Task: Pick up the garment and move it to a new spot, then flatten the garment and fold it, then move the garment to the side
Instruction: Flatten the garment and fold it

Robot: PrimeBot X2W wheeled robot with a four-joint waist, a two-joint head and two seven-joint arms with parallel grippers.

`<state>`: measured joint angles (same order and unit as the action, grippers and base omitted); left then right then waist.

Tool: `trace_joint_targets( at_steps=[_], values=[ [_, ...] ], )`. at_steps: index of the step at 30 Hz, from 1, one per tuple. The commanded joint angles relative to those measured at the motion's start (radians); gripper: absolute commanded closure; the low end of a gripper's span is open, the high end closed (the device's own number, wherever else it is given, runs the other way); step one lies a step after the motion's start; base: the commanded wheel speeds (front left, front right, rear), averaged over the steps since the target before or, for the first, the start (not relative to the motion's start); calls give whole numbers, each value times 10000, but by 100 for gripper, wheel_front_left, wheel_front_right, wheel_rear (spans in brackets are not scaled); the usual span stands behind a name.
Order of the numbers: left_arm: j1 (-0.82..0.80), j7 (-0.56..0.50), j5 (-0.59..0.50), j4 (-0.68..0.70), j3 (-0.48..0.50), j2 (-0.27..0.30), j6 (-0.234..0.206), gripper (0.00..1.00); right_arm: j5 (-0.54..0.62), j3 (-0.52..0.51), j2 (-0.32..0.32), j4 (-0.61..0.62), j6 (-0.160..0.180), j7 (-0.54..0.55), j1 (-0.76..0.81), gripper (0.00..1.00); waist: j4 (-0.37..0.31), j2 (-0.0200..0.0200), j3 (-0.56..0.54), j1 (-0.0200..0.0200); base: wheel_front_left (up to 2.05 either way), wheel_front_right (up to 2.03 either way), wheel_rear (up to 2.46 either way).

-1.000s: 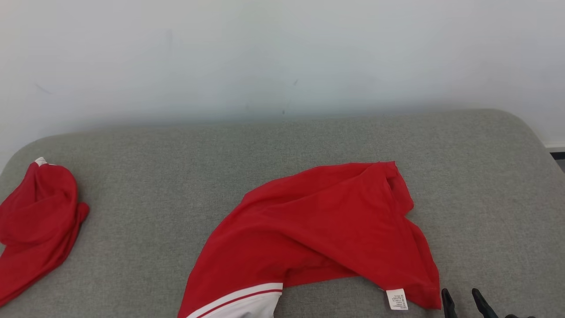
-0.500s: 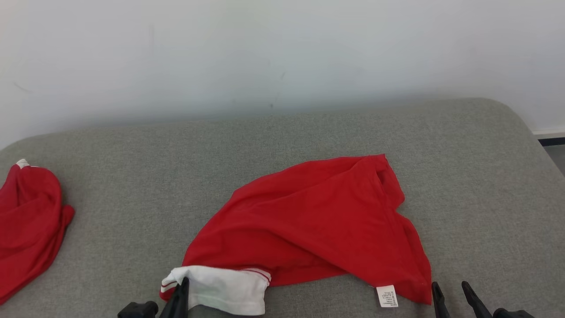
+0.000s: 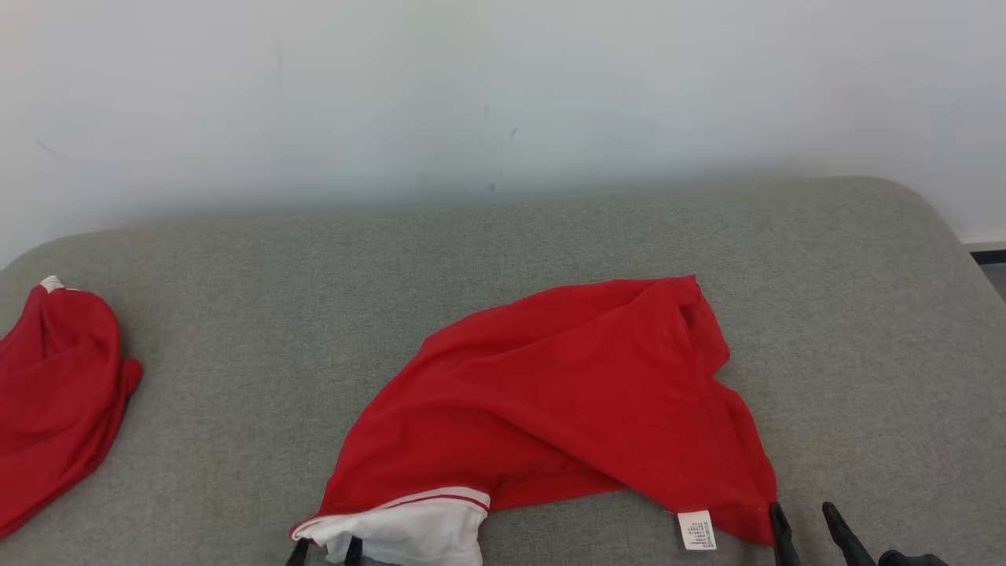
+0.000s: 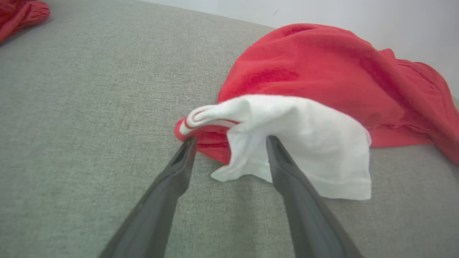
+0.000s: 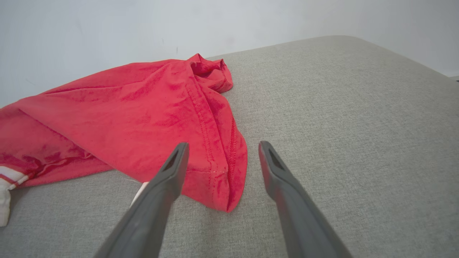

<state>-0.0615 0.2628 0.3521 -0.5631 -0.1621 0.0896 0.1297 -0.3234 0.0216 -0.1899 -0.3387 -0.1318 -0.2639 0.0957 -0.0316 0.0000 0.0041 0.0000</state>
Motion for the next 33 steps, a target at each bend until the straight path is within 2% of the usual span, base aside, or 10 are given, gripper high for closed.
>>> trace_joint_targets(
  at_steps=[1, 11, 12, 13, 14, 20, 27, 33],
  values=[
    [241, 30, -15, 159, -22, -78, 4, 0, 19, -23, 47, 37, 23, -7, 65, 0, 49, 0, 1, 0, 0, 0, 0],
    [319, 30, 0, -401, -263, -202, -2, 0, -57, 45, -51, 15, 23, -7, 2, 0, 110, 0, -48, 0, 0, 0, 0],
    [275, 32, 70, -531, -311, -217, -2, 54, -62, 52, -72, 9, 23, -7, -6, 0, 98, 0, -58, 0, 0, 0, 0],
    [202, 30, 95, -668, -402, -221, -2, 70, -64, 44, -95, 8, 23, -7, -9, 0, 88, 0, -68, 0, 0, 0, 0],
    [138, 32, 118, -771, -534, -228, -2, 100, -66, 33, -116, 13, 23, -7, -5, 0, 79, 0, -73, 0, 0, 0, 0],
    [205, 32, 198, -449, -729, -76, -4, 100, -95, -156, -61, 73, 23, -7, 209, 0, 170, 0, -98, 0, 0, 0, 0],
    [1586, 30, 120, 876, -603, 167, -3, 100, -131, -368, 78, 5, 23, -7, 495, 0, 407, 0, -132, 0, 0, 0, 0],
    [2394, 32, 433, 1136, -498, 287, -3, 100, -185, -618, 131, -178, 23, -7, 742, 0, 607, 0, -154, 0, 0, 0, 0]
  ],
)
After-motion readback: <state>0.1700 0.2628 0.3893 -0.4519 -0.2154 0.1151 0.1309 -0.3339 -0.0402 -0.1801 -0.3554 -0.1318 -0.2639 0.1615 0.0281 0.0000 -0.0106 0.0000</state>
